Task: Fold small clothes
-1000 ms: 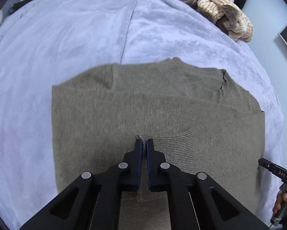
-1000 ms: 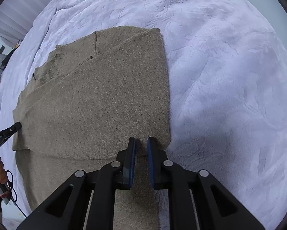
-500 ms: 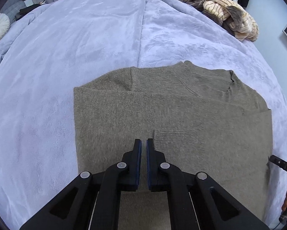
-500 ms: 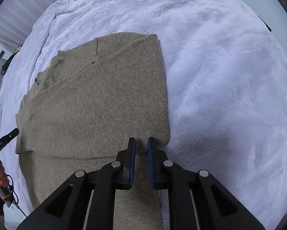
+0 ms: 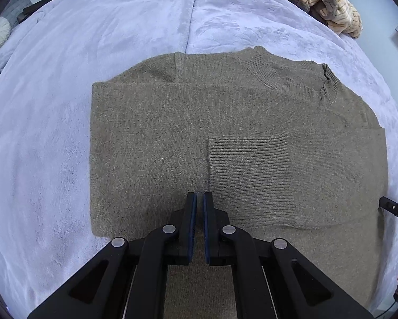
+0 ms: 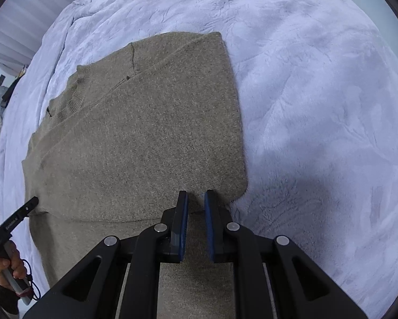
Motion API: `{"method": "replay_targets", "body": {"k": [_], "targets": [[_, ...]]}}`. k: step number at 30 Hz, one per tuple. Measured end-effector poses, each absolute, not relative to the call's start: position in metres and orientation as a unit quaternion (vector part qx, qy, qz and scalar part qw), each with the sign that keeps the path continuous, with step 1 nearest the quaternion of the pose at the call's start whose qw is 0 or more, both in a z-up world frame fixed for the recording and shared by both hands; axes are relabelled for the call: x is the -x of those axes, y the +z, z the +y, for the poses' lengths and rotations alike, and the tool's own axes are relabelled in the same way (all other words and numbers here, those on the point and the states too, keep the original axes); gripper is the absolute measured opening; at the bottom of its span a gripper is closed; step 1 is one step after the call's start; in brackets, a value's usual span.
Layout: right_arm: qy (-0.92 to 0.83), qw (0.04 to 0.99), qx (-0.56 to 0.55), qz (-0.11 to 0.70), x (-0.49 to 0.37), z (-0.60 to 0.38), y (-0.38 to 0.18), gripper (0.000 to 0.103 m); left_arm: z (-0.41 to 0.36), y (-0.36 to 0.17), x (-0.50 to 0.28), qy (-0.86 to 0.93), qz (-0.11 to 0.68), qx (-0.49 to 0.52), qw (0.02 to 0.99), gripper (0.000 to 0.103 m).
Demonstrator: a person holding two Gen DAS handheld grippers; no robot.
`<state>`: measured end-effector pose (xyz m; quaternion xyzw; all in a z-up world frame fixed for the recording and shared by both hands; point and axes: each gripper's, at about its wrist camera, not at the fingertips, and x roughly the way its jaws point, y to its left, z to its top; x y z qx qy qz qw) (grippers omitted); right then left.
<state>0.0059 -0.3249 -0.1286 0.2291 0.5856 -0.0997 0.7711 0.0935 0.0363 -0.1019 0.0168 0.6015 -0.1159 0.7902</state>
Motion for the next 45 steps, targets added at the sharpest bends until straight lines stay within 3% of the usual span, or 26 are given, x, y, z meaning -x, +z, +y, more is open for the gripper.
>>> {"method": "replay_targets", "body": {"k": [5,15,23,30,32,34,45], "targets": [[-0.099,0.773,-0.230,0.583,0.004,-0.326,-0.118,0.017,0.036,-0.099,-0.090,-0.114,0.605,-0.019,0.788,0.006],[-0.087,0.768,-0.252,0.582,0.019,-0.323,-0.116,0.039,0.039,-0.097,-0.082,-0.107,0.610,-0.013,0.785,0.006],[-0.075,0.762,-0.276,0.581,0.022,-0.318,-0.120,0.043,0.042,-0.094,-0.070,-0.108,0.619,-0.021,0.778,0.006],[-0.046,0.742,-0.374,0.555,0.010,-0.323,-0.133,0.047,0.043,-0.103,-0.058,-0.094,0.633,-0.027,0.768,0.006],[-0.050,0.734,-0.394,0.552,0.004,-0.324,-0.141,0.046,0.044,-0.103,-0.054,-0.092,0.634,-0.029,0.767,0.006],[-0.060,0.735,-0.386,0.555,-0.001,-0.322,-0.144,0.012,0.045,-0.102,-0.051,-0.092,0.634,-0.030,0.767,0.006],[-0.064,0.743,-0.330,0.578,0.003,-0.317,-0.133,0.014,0.054,-0.098,-0.044,-0.091,0.636,-0.020,0.766,0.006]]}}
